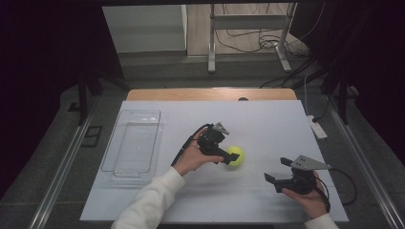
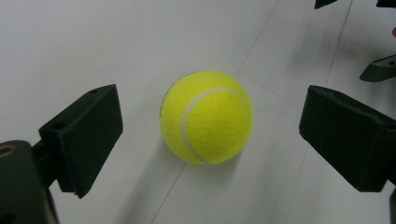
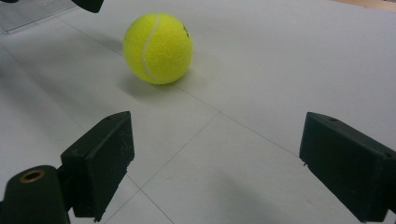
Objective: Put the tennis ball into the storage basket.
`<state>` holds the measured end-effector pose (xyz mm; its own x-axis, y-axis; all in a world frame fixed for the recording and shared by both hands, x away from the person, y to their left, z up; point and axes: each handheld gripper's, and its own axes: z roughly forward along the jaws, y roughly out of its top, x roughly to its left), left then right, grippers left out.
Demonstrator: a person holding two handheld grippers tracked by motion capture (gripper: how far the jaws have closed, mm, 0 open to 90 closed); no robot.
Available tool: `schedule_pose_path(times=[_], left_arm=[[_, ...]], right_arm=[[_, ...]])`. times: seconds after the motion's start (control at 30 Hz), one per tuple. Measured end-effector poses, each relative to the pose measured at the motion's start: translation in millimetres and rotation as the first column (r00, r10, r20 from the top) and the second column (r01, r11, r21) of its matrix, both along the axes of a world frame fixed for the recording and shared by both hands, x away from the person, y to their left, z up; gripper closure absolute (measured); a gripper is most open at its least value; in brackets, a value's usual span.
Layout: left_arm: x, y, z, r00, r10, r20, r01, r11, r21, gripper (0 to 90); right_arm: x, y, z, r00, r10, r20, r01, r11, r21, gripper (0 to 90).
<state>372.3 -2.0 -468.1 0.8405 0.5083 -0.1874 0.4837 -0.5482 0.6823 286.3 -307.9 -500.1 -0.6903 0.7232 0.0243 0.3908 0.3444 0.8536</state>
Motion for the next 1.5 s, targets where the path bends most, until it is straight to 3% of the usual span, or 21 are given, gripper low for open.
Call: schedule_pose_path(times=[0.5,1.23,1.4,1.5], left_arm=[[5.8,-15.2,-7.1,0.9998,-0.008,-0.019,0.008,0.9997,0.023,6.7],[11.7,-37.3,-30.2,0.9973,-0.035,-0.065,0.04,0.9957,0.083,6.7],[10.9,-39.3,-31.8,0.9983,-0.031,-0.049,0.036,0.9938,0.105,12.0],[11.3,-37.3,-31.0,0.9994,-0.021,-0.027,0.024,0.9938,0.109,22.0]], right_arm=[[0.3,0.0,-0.3,1.0,0.001,-0.001,-0.001,1.0,-0.001,10.4],[0.2,-0.1,-0.3,1.0,0.002,-0.002,-0.002,1.0,-0.002,10.4],[0.2,-0.1,-0.3,1.0,0.002,-0.002,-0.002,1.0,-0.003,10.4],[0.2,-0.3,-0.3,1.0,0.002,0.0,-0.002,1.0,-0.002,10.4]])
